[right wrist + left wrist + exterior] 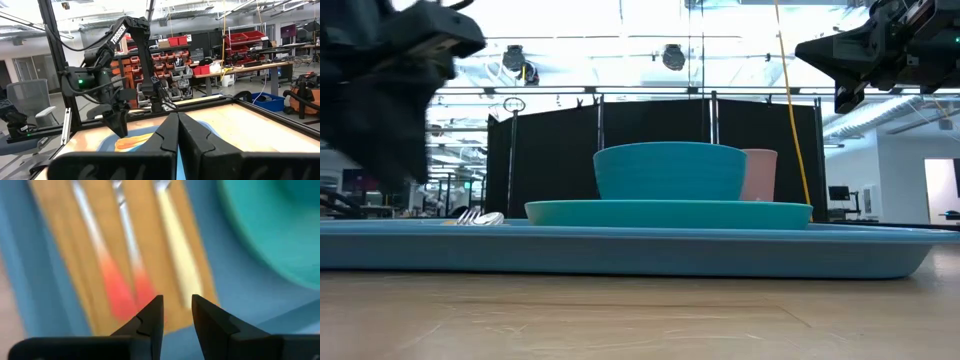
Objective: Set up tray
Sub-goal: Adjust the green plate on the blue serving tray
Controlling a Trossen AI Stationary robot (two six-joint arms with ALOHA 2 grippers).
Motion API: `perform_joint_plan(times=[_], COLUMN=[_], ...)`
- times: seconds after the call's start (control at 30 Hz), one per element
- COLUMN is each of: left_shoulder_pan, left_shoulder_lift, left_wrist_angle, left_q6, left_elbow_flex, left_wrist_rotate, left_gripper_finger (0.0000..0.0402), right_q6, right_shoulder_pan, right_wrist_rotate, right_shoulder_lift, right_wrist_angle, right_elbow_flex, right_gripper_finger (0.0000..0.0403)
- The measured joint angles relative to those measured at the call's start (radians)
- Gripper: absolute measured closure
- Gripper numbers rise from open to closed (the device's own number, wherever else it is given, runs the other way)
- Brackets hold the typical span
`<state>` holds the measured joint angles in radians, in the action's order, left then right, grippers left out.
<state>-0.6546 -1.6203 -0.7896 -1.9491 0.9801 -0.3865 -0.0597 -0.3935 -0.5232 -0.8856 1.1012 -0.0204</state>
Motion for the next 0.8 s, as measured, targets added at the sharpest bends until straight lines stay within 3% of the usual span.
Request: perform_joint_plan(times=[0.37,0.67,0.8], left_shoulder_pan=[0.123,0.200,0.220], left_shoulder_lift=[0.000,0.000,0.000], left_wrist_angle=[0.074,0.238,0.293], left_q6=[0.256,0.539,0.593], left_elbow_flex=[0.020,0.020,0.020], left_wrist_rotate=[-0.063,-0.068,-0.039], left_gripper_finger=[0.0298,0.0298,0.0298], right_q6=[0.000,0.000,0.000], right_shoulder_pan=[0.000,0.000,0.000], right_wrist_rotate=[0.000,0.000,0.000], right_shoulder_lift=[0.000,0.000,0.000], right_wrist_angle=[0.000,0.000,0.000], right_elbow_flex=[0.000,0.000,0.000], right_gripper_finger=[0.0403,0.0403,0.0403])
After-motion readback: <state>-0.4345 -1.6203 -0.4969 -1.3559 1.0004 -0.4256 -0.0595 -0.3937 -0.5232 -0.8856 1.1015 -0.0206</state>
